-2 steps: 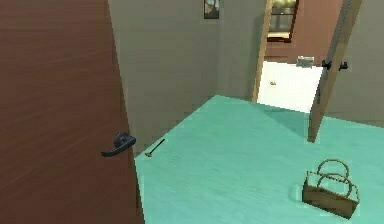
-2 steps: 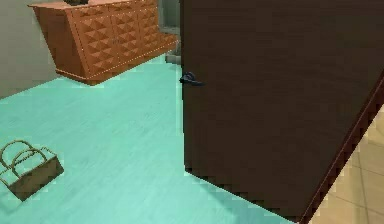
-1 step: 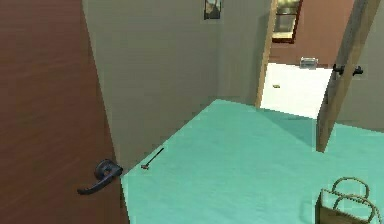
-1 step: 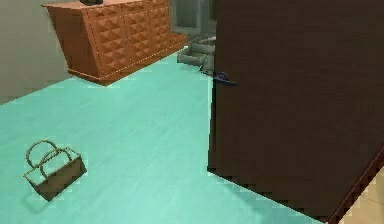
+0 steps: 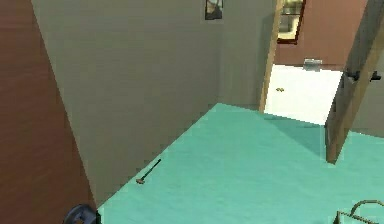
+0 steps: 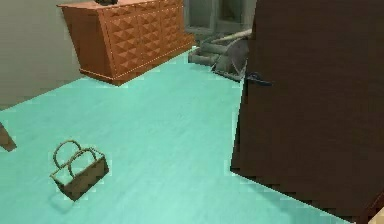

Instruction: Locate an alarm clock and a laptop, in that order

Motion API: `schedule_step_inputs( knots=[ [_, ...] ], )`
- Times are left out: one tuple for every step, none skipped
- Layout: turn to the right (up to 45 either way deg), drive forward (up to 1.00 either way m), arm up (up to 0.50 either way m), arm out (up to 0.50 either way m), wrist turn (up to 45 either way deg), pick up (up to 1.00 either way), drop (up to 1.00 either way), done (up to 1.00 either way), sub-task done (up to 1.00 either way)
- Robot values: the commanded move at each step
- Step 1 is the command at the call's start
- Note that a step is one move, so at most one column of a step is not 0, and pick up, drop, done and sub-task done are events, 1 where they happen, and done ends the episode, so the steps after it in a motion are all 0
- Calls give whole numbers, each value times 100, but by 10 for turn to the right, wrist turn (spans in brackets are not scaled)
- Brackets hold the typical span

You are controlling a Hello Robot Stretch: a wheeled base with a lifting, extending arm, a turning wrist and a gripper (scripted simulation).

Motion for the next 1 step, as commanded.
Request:
schedule_step_inputs(
  knots=[
    [240, 0, 0, 0, 0, 0, 0, 0, 0]
  ],
)
